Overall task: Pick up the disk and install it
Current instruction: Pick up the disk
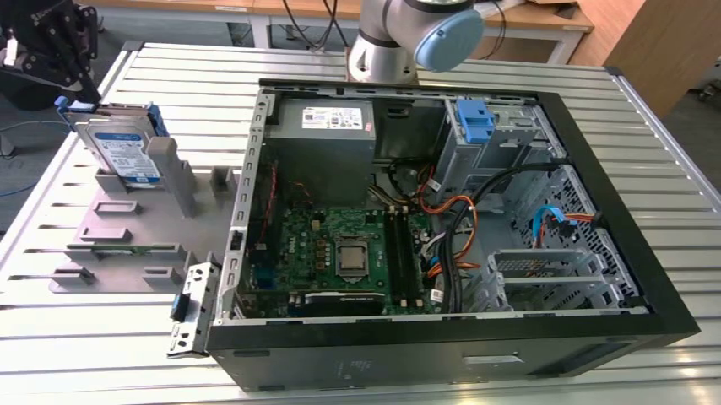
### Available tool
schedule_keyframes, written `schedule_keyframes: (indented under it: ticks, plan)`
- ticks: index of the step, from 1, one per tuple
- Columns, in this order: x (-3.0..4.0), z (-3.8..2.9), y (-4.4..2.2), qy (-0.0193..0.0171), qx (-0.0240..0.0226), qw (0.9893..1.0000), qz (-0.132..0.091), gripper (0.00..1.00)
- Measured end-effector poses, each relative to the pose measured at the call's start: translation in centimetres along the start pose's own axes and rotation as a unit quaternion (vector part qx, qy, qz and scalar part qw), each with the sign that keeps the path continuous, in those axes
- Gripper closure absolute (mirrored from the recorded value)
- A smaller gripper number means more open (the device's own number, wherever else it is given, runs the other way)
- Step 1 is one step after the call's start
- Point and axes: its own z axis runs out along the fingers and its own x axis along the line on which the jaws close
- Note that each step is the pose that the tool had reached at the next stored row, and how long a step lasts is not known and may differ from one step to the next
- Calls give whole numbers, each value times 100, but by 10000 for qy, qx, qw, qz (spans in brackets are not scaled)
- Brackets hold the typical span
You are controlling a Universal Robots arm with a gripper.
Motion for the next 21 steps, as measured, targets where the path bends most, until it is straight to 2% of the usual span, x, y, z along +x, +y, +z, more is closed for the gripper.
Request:
schedule_keyframes:
  ticks: [9, 14, 17, 21]
  plan:
    - [11, 2, 57, 16, -3, 9998, -184, 89]
    - [11, 2, 59, 18, -4, 9998, -223, 89]
    - [16, 2, 31, 18, -4, 9997, -234, 89]
    - [20, 0, -39, 19, -5, 9997, -240, 89]
